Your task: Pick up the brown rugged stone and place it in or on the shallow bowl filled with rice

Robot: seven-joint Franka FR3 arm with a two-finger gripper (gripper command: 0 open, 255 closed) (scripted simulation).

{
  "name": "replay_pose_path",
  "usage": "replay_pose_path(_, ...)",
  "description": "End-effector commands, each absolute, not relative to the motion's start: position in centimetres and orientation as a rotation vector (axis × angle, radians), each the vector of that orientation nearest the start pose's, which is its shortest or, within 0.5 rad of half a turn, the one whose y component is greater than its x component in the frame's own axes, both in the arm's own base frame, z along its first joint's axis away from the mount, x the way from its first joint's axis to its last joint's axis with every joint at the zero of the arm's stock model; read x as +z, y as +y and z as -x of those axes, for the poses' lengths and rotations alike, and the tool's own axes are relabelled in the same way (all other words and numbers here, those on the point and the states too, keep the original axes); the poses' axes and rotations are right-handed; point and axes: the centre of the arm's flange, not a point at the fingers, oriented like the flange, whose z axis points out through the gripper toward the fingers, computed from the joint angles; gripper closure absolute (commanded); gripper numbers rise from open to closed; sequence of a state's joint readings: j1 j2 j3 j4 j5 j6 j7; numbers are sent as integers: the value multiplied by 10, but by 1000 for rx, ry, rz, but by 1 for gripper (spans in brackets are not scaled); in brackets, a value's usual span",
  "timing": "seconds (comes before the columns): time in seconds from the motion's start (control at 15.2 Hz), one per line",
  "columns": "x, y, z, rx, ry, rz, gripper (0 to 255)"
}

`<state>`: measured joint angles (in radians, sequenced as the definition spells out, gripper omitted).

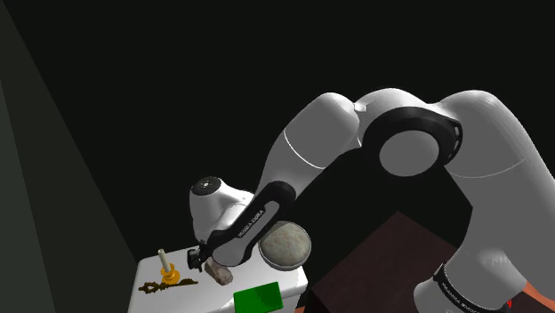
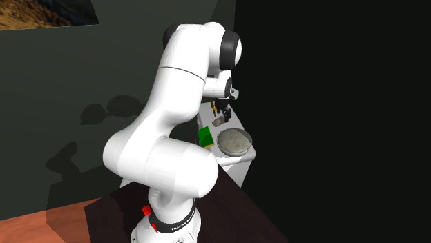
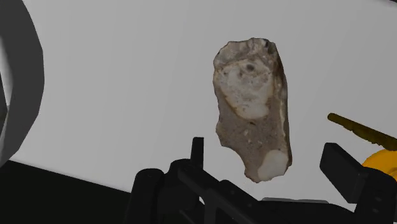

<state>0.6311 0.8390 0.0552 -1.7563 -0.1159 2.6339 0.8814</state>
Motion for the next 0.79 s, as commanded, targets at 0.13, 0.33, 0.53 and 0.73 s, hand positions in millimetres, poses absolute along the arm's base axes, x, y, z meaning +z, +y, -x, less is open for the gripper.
replay_pose_path(0.13,74,414,-505,-78,186,3119,0)
replay_pose_path(0.33,66,414,-505,-78,186,3119,0)
replay_pose_path(0.53,66,414,-505,-78,186,3119,0)
replay_pose_path(0.73,66,414,-505,-78,186,3120,0)
